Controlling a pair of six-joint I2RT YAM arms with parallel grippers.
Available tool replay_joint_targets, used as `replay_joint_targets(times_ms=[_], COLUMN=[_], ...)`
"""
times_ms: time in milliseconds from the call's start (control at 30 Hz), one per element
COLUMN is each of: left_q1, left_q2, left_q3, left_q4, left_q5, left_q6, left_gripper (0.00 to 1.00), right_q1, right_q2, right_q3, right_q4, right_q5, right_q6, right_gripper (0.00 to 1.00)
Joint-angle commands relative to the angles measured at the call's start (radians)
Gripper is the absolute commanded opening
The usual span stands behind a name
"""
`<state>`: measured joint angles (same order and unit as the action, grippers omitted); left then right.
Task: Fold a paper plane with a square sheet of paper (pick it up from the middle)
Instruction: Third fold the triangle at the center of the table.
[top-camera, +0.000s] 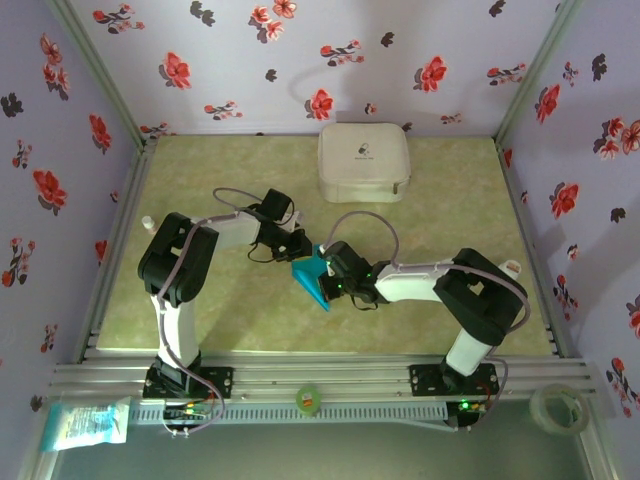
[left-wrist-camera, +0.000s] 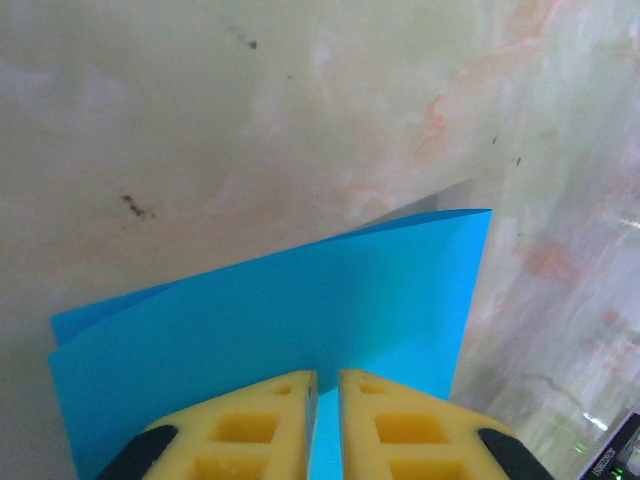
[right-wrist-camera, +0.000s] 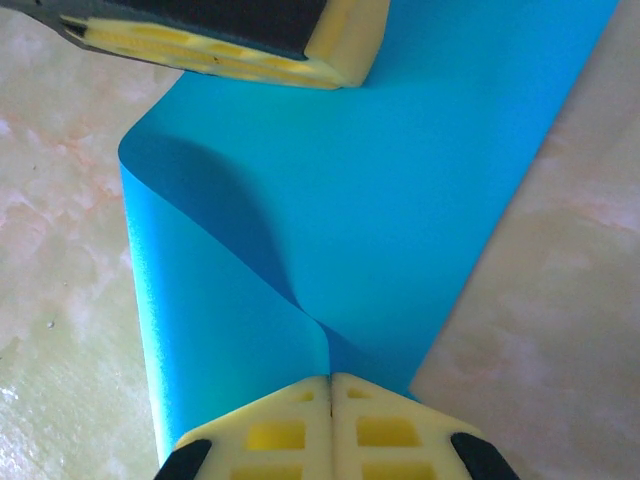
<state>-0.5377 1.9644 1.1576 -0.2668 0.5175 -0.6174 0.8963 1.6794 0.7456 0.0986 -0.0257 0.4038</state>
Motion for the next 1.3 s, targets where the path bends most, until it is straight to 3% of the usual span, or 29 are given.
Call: replay_joint_targets(times_ms=[0,167,367,433,633,767,900,1267], left_q1=[-0.011,-0.011,-0.01,-0.011,-0.01,-0.018,-0.057,-0.091], left_q2=[0.023,0.0,-0.128,-0.191,-0.393,-0.47,-0.478,-0.383], left_q3=[0.004,0.073,0.092,0.041,-0.235,-0.411,-0.508,-0.582], left_q4=[-0.062,-0.103,-0.086,-0.042,0.189,0.381,0.53,0.699], left_q5=[-0.022,-0.023,-0.11,-0.111,-0.031,0.04,0.055,0.036], left_q6=[0.015,0.036,0.005,-0.027,-0.175,-0.323,-0.437,-0.557], left_gripper=[0.16,0.2,0.25,0.23,0.0,0.0,0.0,0.0], right_q1=[-0.006,-0.006,-0.006,-0.006,-0.007,-0.005,-0.007,-0.006], right_q2=[0.025,0.021,0.019,0.014,0.014,0.012,0.015,0.018], right_q3=[0.015,0.012,0.015,0.011,0.002,-0.002,-0.002,0.002], right_q4=[-0.027,-0.025,-0.022,-0.017,0.005,0.013,0.012,0.0], right_q5=[0.011,0.011,0.016,0.02,0.02,0.019,0.019,0.02], right_q6=[0.015,0.016,0.022,0.023,0.034,0.036,0.034,0.028], right_gripper=[0.0,0.0,0.0,0.0,0.0,0.0,0.0,0.0])
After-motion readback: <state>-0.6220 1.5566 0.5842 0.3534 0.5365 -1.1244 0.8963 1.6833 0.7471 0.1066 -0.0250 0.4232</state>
